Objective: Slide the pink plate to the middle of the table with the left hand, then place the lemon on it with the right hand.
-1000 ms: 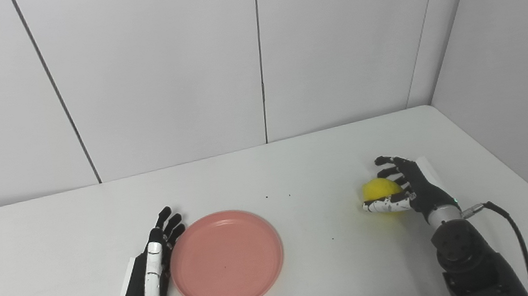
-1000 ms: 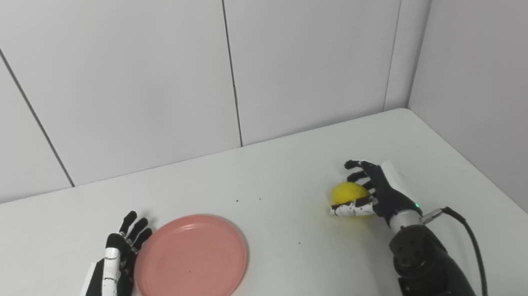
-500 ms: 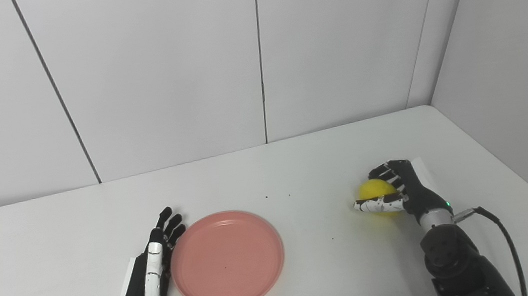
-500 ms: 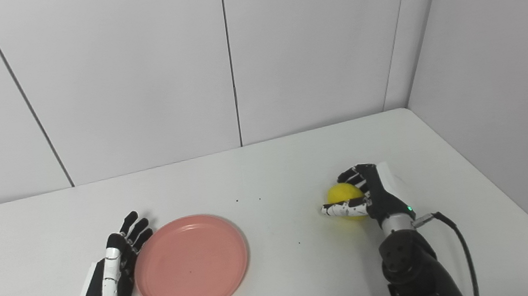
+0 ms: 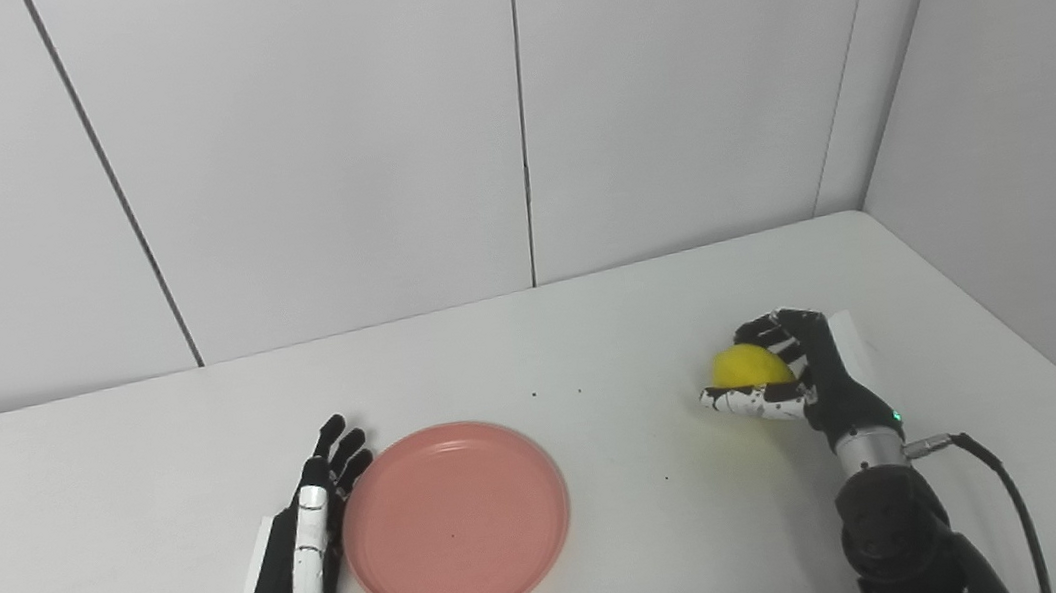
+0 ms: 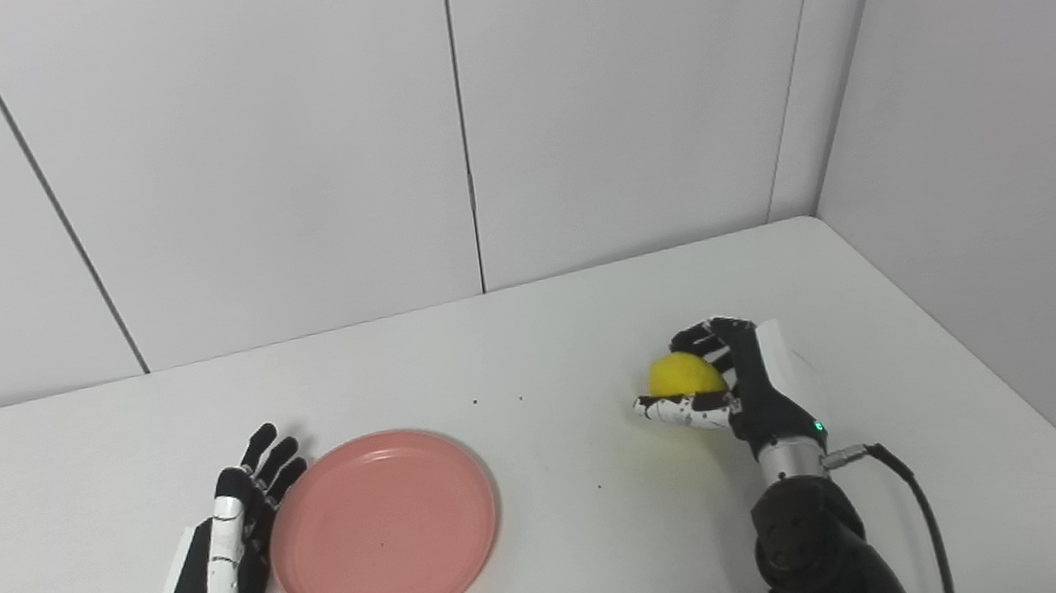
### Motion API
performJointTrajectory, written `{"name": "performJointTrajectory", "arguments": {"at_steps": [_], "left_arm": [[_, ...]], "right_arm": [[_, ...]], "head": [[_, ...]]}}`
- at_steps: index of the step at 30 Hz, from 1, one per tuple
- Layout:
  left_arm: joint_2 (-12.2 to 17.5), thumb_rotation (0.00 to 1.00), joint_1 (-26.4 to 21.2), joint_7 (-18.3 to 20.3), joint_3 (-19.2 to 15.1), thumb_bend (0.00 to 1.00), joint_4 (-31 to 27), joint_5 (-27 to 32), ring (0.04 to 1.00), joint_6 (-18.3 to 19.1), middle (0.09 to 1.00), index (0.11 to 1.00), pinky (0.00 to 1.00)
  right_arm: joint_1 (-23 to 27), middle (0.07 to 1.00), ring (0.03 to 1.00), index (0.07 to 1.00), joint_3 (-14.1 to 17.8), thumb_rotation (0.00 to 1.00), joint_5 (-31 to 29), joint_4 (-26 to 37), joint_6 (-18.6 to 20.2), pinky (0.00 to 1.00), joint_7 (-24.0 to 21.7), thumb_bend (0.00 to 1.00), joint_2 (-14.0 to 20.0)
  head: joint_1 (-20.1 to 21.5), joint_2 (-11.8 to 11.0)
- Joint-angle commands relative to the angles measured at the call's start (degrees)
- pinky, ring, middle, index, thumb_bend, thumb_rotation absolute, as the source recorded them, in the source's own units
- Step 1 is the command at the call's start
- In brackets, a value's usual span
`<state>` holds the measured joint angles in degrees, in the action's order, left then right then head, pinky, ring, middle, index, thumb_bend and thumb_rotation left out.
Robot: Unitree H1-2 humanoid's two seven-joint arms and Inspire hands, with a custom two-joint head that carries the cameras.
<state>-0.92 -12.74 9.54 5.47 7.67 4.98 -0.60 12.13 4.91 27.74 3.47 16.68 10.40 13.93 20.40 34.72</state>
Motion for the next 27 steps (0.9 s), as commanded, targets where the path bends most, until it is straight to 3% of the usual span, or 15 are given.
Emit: {"name": "performJointTrajectory", "arguments": {"at_steps": [1, 6, 12, 20, 27], "left_arm": [[-0.79, 1.0, -0.69, -0.11, 0.42, 0.72, -0.73, -0.37, 0.934, -1.74, 0.94, 0.938, 0.92], [-1.61, 1.0, -0.62, -0.96, 0.78, 0.71, -1.86, -1.22, 0.94, -1.25, 0.944, 0.943, 0.92], [-2.45, 1.0, -0.53, -2.13, 0.67, 0.68, -4.0, -1.92, 0.977, 0.73, 0.972, 0.972, 0.99], [-2.64, 1.0, -0.77, -4.1, 0.48, 0.67, -4.77, -4.29, 0.986, 1.34, 0.975, 0.974, 1.0], [-3.45, 1.0, -0.88, -5.9, 0.73, 0.66, -4.3, -5.96, 0.985, 1.07, 0.974, 0.975, 1.0]], "right_arm": [[1.52, 0.476, 0.431, 0.483, -0.76, 0.0, -0.13, 3.42, -4.38, 0.1, 1.19, 0.52, 0.15], [1.09, 0.415, 0.443, 0.508, -3.78, 0.0, -3.02, 6.65, -7.42, 0.15, -1.08, 0.51, -1.42], [1.23, 0.445, 0.443, 0.504, -7.93, 0.0, -3.24, 7.98, -12.37, 0.15, -2.25, 0.51, -2.26], [3.28, 0.434, 0.444, 0.511, -13.04, 0.0, -2.53, 11.82, -12.38, 0.16, -5.79, 0.51, -4.54], [4.55, 0.448, 0.428, 0.505, -15.68, 0.0, -1.95, 10.14, -14.44, 0.19, -7.18, 0.51, -6.29]], "head": [[-0.09, -0.09], [-4.31, -0.08], [-7.65, -0.03], [-11.71, 0.13], [-16.98, 0.59]]}}
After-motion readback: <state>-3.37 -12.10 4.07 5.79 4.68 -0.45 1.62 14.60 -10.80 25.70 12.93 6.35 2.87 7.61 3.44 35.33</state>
